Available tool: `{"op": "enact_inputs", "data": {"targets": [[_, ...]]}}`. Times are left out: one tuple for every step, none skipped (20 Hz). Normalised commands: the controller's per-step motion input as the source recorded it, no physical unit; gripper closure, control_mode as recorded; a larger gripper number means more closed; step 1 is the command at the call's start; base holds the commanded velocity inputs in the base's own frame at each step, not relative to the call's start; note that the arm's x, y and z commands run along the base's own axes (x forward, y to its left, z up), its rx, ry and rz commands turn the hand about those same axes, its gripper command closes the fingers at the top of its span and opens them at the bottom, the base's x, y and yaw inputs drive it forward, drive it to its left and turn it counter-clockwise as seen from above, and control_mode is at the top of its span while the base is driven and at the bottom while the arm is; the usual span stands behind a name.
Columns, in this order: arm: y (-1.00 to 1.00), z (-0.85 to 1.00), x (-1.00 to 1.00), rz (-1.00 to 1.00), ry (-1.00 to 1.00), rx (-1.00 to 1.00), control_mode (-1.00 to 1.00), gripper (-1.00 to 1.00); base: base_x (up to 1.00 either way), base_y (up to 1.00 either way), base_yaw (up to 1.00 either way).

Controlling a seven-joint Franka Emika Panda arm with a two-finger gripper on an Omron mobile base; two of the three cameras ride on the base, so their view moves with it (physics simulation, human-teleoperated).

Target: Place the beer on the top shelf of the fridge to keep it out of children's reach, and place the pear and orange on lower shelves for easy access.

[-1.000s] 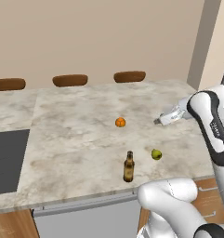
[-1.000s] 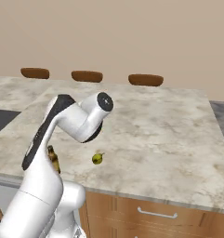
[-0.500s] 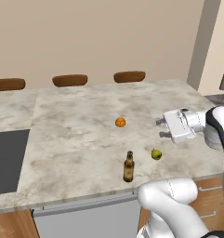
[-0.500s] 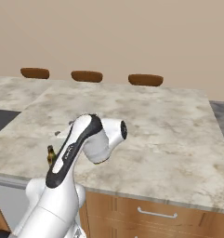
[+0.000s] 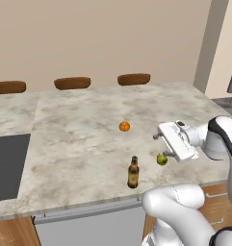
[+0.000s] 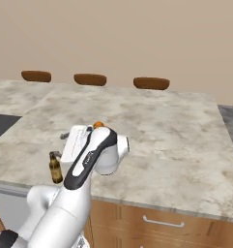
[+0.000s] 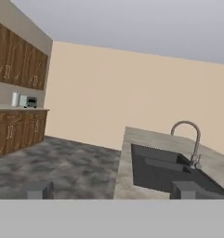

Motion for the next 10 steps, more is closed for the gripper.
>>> {"op": "enact_inputs", "data": {"targets": [[0.14, -0.28, -0.09, 0.28, -0.04, 0.00, -1.00, -1.00, 0.00, 0.00, 0.00], [0.19, -0.32, -0.07, 0.25, -0.01, 0.00, -1.00, -1.00, 0.00, 0.00, 0.00], [0.26, -0.34, -0.06, 0.22, 0.00, 0.00, -1.00, -1.00, 0.00, 0.00, 0.00], [0.34, -0.39, -0.05, 0.20, 0.00, 0.00, -1.00, -1.00, 0.00, 0.00, 0.00], [0.34, -0.41, -0.03, 0.19, 0.00, 0.00, -1.00, -1.00, 0.00, 0.00, 0.00], [0.36, -0.44, -0.01, 0.16, 0.00, 0.00, -1.00, -1.00, 0.00, 0.00, 0.00], [0.22, -0.38, 0.00, 0.11, 0.00, 0.00, -1.00, -1.00, 0.00, 0.00, 0.00], [0.19, -0.37, 0.00, 0.09, 0.00, 0.00, -1.00, -1.00, 0.00, 0.00, 0.00], [0.15, -0.35, 0.00, 0.06, 0.00, 0.00, -1.00, -1.00, 0.00, 0.00, 0.00], [0.14, -0.34, 0.00, 0.03, 0.00, 0.00, -1.00, -1.00, 0.00, 0.00, 0.00]]}}
